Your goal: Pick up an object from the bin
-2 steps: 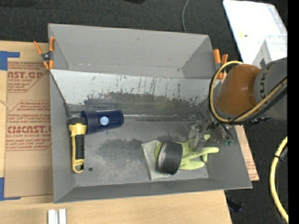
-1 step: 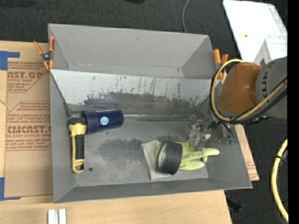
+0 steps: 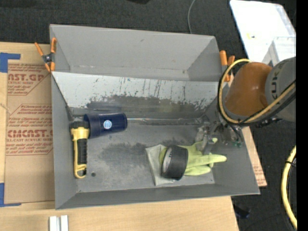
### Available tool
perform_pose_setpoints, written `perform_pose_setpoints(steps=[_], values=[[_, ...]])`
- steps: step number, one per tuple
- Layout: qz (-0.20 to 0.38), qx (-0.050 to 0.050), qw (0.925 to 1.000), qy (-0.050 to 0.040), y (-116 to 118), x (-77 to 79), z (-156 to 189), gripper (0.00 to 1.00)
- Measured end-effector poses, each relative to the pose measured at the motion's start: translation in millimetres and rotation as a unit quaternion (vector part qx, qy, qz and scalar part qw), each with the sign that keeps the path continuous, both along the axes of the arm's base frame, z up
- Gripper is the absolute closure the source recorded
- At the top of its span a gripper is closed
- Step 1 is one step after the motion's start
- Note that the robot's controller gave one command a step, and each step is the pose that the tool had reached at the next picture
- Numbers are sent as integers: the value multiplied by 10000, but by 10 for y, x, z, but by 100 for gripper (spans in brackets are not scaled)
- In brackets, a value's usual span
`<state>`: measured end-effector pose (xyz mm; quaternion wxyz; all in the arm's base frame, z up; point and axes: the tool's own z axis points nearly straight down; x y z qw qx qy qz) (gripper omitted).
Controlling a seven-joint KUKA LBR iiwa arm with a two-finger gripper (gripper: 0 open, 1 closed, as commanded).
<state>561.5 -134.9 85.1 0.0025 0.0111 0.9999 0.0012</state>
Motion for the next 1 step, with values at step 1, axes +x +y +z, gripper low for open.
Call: perform_pose_setpoints(steps=[1], values=[[1,7,10000,28,6,-15,138,100]])
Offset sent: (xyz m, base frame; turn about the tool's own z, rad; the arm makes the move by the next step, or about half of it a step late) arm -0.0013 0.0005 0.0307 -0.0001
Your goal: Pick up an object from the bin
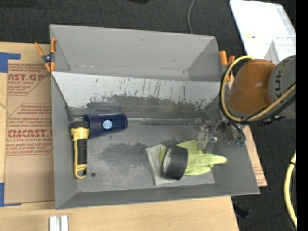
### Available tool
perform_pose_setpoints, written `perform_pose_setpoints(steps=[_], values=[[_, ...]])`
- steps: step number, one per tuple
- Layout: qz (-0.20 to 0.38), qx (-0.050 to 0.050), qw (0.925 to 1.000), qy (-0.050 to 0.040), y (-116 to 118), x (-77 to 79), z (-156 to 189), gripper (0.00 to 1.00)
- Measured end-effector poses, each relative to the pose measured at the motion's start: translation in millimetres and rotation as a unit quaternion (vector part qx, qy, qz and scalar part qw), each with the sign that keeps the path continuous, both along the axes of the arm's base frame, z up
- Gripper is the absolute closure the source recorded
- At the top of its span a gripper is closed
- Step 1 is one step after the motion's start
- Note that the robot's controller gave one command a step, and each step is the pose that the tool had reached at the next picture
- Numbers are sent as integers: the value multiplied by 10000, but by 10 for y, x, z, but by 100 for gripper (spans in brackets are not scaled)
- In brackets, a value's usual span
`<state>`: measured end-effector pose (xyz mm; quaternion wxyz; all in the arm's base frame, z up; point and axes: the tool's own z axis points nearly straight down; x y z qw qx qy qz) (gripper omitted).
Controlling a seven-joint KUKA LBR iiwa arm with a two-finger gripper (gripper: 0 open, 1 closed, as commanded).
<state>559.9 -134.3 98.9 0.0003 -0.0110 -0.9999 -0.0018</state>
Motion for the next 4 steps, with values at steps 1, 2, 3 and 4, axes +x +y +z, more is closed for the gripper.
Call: perform_pose_setpoints(steps=[1,2,3,4], values=[[2,-4,10000,-22,2,13,188,100],[6,6,10000,15,10,-6,341,100],[8,6,10000,17,13,-6,669,100],[9,8,10000,27,16,-8,980,100]])
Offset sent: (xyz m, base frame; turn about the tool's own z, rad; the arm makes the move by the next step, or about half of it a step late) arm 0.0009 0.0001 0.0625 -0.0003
